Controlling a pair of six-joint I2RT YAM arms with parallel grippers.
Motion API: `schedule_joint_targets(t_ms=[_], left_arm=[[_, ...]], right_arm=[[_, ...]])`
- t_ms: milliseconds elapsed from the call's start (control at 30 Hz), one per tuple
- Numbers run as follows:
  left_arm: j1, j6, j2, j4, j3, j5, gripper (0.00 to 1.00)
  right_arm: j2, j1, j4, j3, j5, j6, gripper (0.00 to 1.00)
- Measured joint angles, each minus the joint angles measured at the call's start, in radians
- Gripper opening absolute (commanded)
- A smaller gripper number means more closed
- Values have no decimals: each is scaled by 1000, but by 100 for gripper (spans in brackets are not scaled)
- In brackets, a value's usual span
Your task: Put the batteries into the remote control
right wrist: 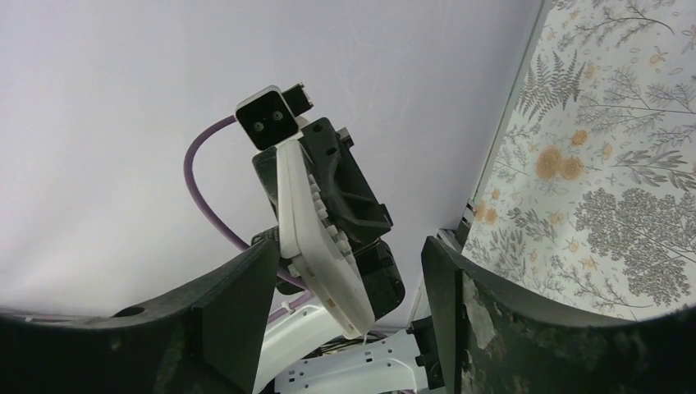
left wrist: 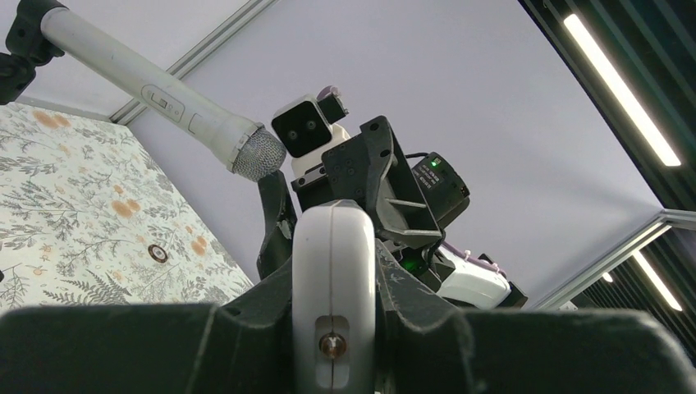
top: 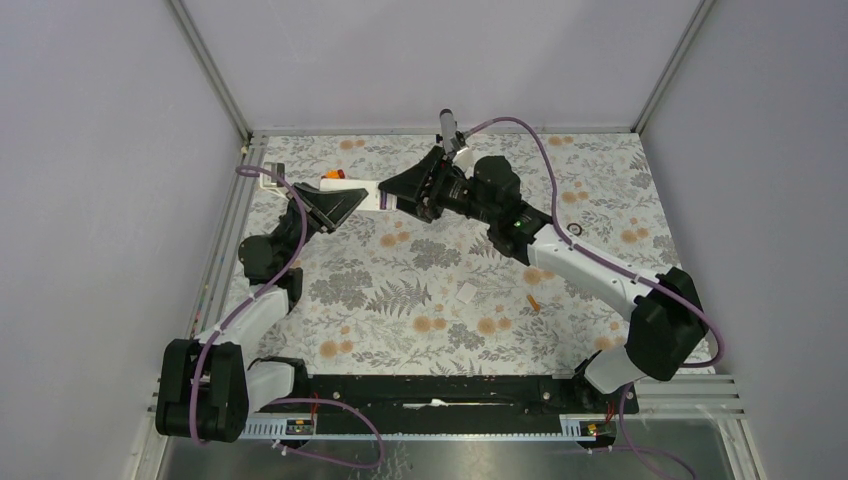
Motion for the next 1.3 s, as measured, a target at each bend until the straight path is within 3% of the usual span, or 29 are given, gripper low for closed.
schedule_joint_targets(t_ms=[233,600,967,1167,1300], left_arm=[[0,2,0,7,-6,0,0],[0,-21,-6,17,-37,-29,0],[0,-28,-11,19,-37,-34,0],[0,-32,-11,20,-37,-28,0],[0,-40,-11,18,-37,-29,0]], right_arm=[[-19,-5,85,-34,1,60,78],[-17,-7,94,-39,2,124,46],[3,-8,72,-12,-5,114,44],[21,-8,58,13,-10,101,28],[26,-9,58,17,-19,92,26]])
